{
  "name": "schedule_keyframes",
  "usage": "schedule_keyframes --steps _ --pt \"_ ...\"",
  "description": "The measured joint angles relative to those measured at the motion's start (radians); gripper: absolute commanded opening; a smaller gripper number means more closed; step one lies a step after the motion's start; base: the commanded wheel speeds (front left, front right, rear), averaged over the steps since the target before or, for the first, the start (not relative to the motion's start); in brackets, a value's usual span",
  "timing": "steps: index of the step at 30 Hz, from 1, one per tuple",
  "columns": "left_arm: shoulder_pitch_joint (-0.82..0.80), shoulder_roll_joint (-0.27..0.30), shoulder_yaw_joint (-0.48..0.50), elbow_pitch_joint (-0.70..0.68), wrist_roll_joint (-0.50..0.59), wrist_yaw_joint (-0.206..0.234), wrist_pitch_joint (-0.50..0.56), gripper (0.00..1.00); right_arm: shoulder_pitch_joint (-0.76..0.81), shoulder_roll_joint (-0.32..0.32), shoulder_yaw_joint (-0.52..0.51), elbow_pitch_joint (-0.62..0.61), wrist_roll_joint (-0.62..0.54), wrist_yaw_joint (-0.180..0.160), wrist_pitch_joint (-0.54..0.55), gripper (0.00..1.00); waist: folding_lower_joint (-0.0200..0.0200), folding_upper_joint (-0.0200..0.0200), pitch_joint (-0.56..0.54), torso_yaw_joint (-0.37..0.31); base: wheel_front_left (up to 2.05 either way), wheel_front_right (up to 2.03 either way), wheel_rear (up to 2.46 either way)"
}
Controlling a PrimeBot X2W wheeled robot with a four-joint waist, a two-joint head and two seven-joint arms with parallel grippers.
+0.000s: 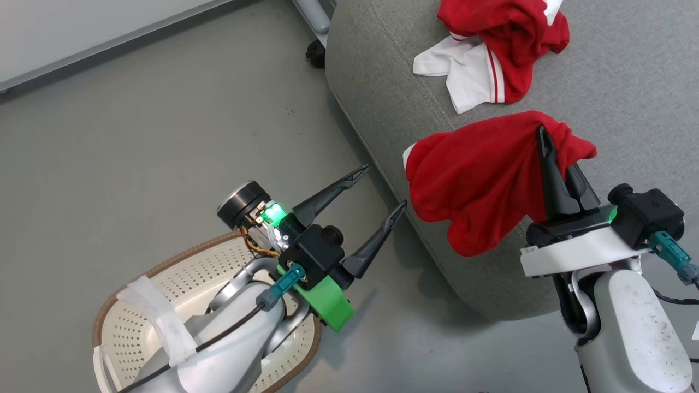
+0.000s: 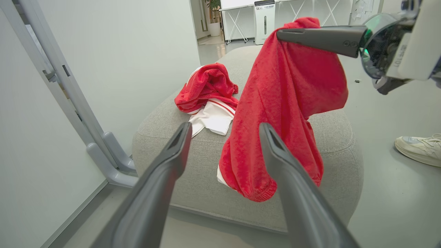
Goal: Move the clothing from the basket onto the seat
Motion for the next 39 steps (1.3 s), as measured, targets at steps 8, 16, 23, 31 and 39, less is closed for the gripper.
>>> schedule_keyframes --steps 8,16,23,31,39 --pt "-0.019 0.011 -0.002 -0.016 -0.004 0.002 0.006 1.00 -0.083 0.000 -0.043 -0.014 -0.018 0.000 0.000 0.00 0.0000 0.0000 0.041 -0.004 0.00 0.00 0.00" --pt "-0.044 0.031 -0.002 -0.041 -0.002 0.004 0.015 1.00 -0.316 -0.013 -0.111 -0.022 -0.092 0.000 0.000 0.00 0.0000 0.0000 0.108 0.008 0.00 0.00 0.00" --pt "-0.070 0.065 0.005 -0.065 0.008 0.009 0.022 1.00 -0.547 -0.063 -0.197 -0.003 -0.095 0.000 0.000 0.00 0.0000 0.0000 0.190 0.023 0.00 0.00 0.00" --pt "-0.110 0.083 0.006 -0.093 0.015 0.009 0.028 1.00 -0.771 -0.173 -0.293 0.114 -0.138 0.000 0.000 0.00 0.0000 0.0000 0.280 0.048 0.00 0.00 0.00" --pt "-0.127 0.101 0.006 -0.110 0.020 0.012 0.033 1.00 -0.872 -0.196 -0.346 0.311 -0.176 0.000 0.000 0.00 0.0001 -0.0001 0.358 0.073 0.00 0.00 0.00"
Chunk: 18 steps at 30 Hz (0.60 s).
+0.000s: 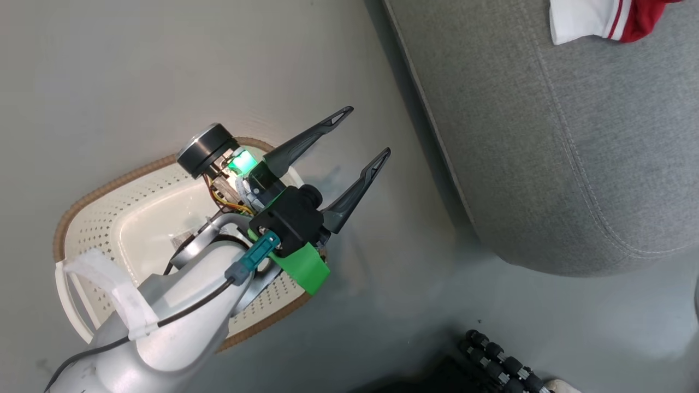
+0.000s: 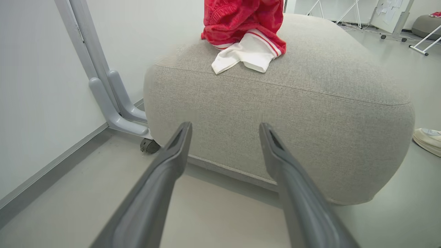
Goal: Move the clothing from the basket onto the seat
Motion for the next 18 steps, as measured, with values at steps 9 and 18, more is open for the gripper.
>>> schedule_keyframes --steps 9,18 --pt "-0.019 0.005 -0.012 -0.008 0.002 0.000 0.004 1.00 0.065 0.084 -0.042 0.143 -0.032 0.000 0.000 0.00 0.0000 0.0000 0.049 0.016 0.00 0.00 0.00" --pt "-0.037 0.002 -0.015 -0.020 0.002 0.002 -0.002 1.00 0.172 0.126 -0.067 0.230 -0.034 0.000 0.000 0.00 -0.0001 0.0000 0.049 0.028 0.00 0.00 0.00"
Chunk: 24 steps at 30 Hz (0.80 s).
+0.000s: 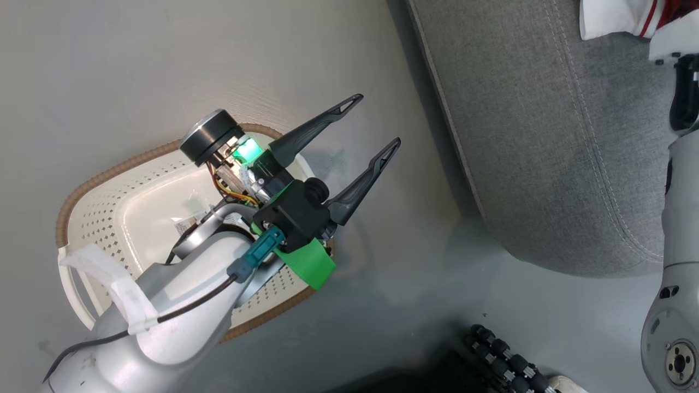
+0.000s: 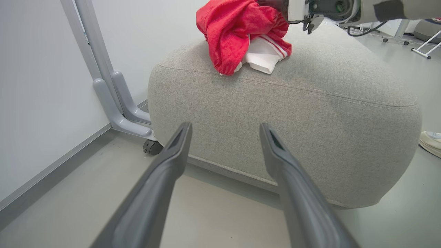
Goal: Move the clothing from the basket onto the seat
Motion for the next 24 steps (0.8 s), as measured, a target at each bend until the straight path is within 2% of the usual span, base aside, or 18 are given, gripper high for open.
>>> schedule_keyframes --steps 3,4,6,15,24 --pt "-0.008 -0.002 -0.001 0.000 0.000 0.001 -0.001 1.00 0.016 0.006 -0.006 0.027 0.000 0.000 0.000 0.00 0.0000 0.0000 -0.002 0.003 0.00 0.00 0.00" --pt "-0.009 -0.002 -0.001 0.001 -0.001 0.003 -0.001 1.00 0.018 0.008 -0.007 0.029 0.000 0.000 0.000 0.05 0.0000 0.0000 -0.003 0.004 0.00 0.00 0.00" --pt "-0.009 -0.002 -0.002 0.003 -0.002 0.005 -0.003 1.00 0.023 0.013 -0.006 0.029 0.000 0.000 0.000 1.00 0.0000 0.0000 -0.008 0.003 0.00 0.00 0.00" --pt "0.013 -0.015 -0.005 0.033 -0.019 0.025 -0.025 1.00 0.139 0.025 0.023 -0.003 0.011 0.000 0.000 1.00 0.0000 0.0000 -0.076 -0.004 0.00 0.00 0.00" --pt "0.060 -0.045 0.001 0.065 -0.056 0.044 -0.044 1.00 0.319 0.020 0.089 -0.122 0.060 0.000 0.000 1.00 -0.0001 0.0000 -0.188 -0.016 0.00 0.00 0.00"
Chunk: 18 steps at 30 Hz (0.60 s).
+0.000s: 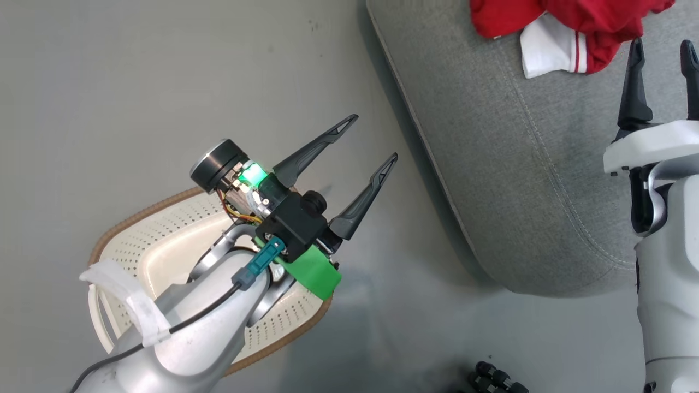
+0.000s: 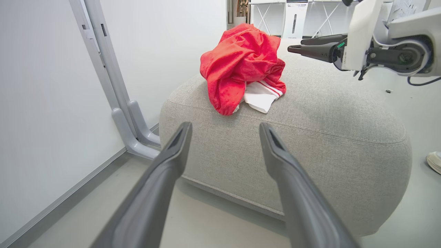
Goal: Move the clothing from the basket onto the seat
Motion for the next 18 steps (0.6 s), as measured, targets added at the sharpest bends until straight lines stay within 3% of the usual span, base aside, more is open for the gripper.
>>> schedule_keyframes --steps 9,18 --pt "0.058 -0.030 0.019 0.025 -0.024 0.022 -0.005 1.00 0.131 -0.002 0.084 -0.143 0.050 0.000 0.000 1.00 0.0000 0.0000 -0.112 0.004 0.00 0.00 0.00" --pt "0.129 -0.058 0.077 0.020 -0.044 0.032 -0.007 1.00 0.220 0.007 0.188 -0.219 0.091 0.000 0.000 1.00 -0.0001 0.0000 -0.207 0.062 0.00 0.00 0.00"
